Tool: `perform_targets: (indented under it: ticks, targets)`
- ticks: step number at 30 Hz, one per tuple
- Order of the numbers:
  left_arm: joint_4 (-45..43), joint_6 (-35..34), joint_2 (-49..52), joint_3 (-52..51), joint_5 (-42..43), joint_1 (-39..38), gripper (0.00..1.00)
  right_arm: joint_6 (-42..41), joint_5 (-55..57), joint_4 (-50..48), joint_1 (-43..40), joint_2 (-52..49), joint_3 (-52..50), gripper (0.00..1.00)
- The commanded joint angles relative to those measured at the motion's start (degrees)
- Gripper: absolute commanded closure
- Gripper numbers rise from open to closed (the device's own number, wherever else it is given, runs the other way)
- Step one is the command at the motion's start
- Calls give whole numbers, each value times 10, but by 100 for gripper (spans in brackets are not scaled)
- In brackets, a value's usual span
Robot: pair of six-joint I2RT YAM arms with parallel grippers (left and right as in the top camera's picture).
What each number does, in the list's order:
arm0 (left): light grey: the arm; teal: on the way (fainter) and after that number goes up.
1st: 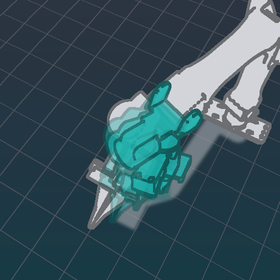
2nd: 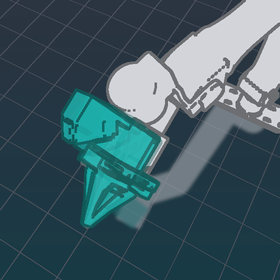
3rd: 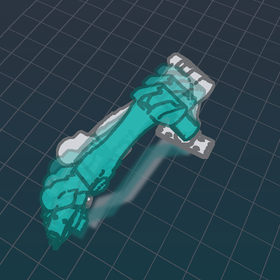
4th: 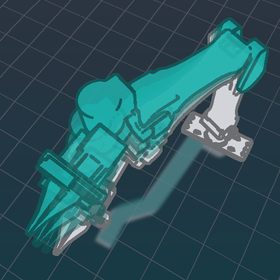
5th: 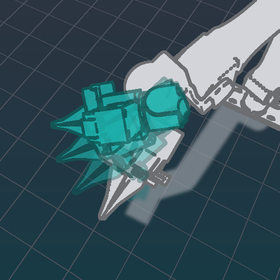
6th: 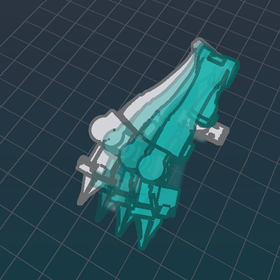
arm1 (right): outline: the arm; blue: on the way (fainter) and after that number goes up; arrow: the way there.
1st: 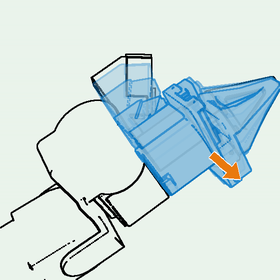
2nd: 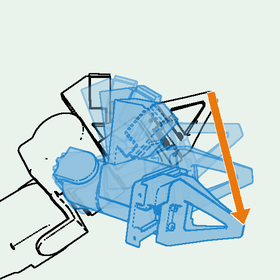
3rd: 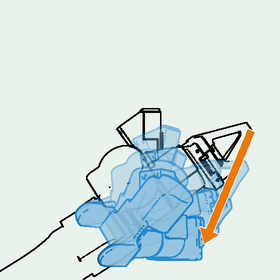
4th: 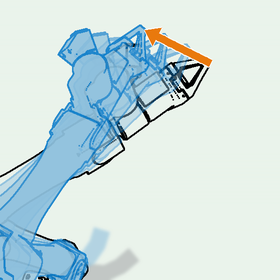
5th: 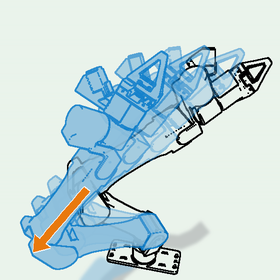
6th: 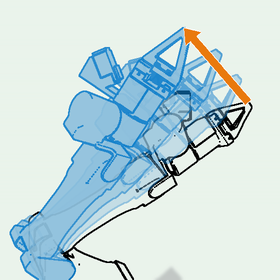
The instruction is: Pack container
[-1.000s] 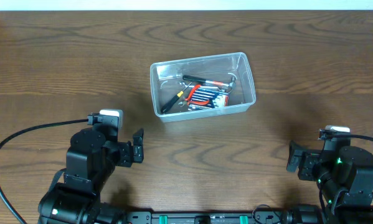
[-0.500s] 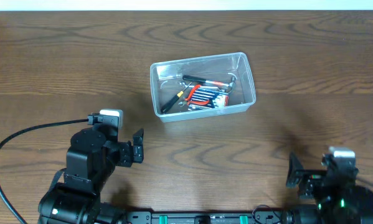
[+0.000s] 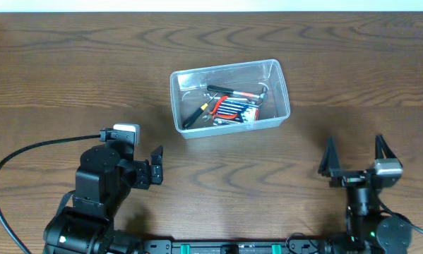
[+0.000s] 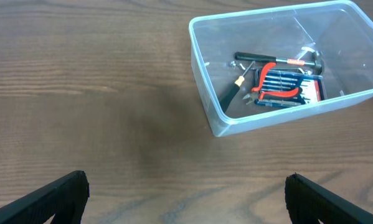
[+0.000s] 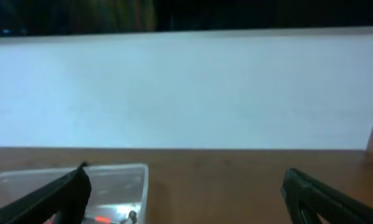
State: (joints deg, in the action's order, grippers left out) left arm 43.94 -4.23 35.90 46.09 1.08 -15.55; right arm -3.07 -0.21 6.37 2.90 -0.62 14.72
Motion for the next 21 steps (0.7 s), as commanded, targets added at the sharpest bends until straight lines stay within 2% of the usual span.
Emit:
perform_targets:
  ticks: [1,8,21]
  targets:
    - [1,3,0,-1,-6,-3,2,-19,6,-26,6,3,-71,1]
    - [1,3,0,-1,-6,-3,2,-116,-33,-9,6,3,-138,1]
    - [1,3,0,-1,-6,-3,1,-117,-32,-10,5,3,-137,1]
